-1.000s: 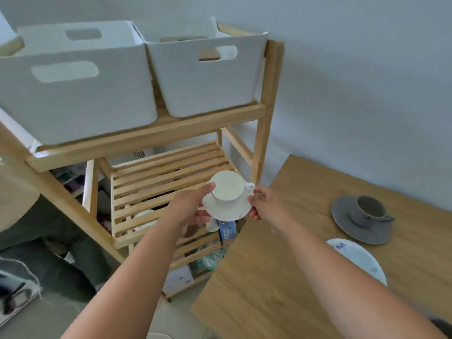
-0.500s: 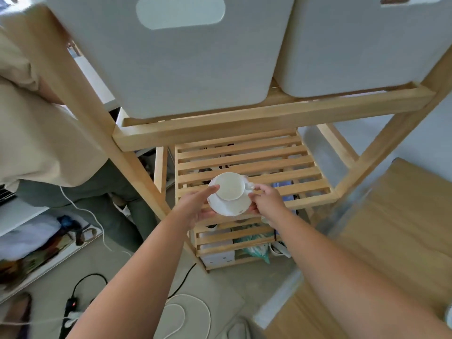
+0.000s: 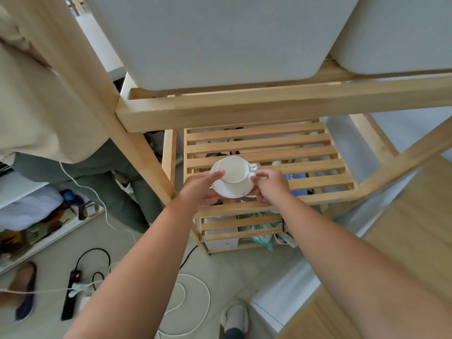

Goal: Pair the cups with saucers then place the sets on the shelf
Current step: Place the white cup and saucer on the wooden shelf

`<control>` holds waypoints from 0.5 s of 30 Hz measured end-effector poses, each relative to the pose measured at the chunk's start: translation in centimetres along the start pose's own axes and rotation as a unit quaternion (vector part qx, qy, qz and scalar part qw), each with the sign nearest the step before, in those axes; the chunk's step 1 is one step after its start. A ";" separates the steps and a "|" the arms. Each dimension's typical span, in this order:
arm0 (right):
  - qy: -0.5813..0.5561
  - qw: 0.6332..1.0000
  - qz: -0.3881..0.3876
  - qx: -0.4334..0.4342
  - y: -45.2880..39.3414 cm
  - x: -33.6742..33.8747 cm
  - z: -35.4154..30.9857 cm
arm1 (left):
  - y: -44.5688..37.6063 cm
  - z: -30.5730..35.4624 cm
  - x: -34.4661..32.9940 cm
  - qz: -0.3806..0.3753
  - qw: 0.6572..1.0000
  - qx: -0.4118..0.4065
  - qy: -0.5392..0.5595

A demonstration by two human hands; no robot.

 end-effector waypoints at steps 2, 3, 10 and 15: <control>0.027 1.000 0.002 0.015 0.2 0.2 0.5 | 0.2 -0.4 0.1 0.013 1.000 -0.015 -0.018; 0.052 0.998 0.003 0.034 0.4 0.3 0.8 | 0.4 -0.6 0.2 0.027 0.998 -0.032 -0.037; 0.313 0.933 -0.074 0.162 1.4 -0.1 4.0 | 0.4 -5.1 0.7 0.117 0.896 -0.263 -0.338; 0.301 0.933 -0.049 0.193 0.1 -1.4 4.1 | -1.2 -5.9 0.0 0.168 0.839 -0.300 -0.421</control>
Point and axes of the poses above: each hand's wrist, its own y-axis away from the middle knuckle, its own x-axis out of the back of the hand, z = x × y, the point moved 1 cm from there along -y, towards the middle knuckle, and after that the axes turned 7 degrees about x, right-handed, at the moved point
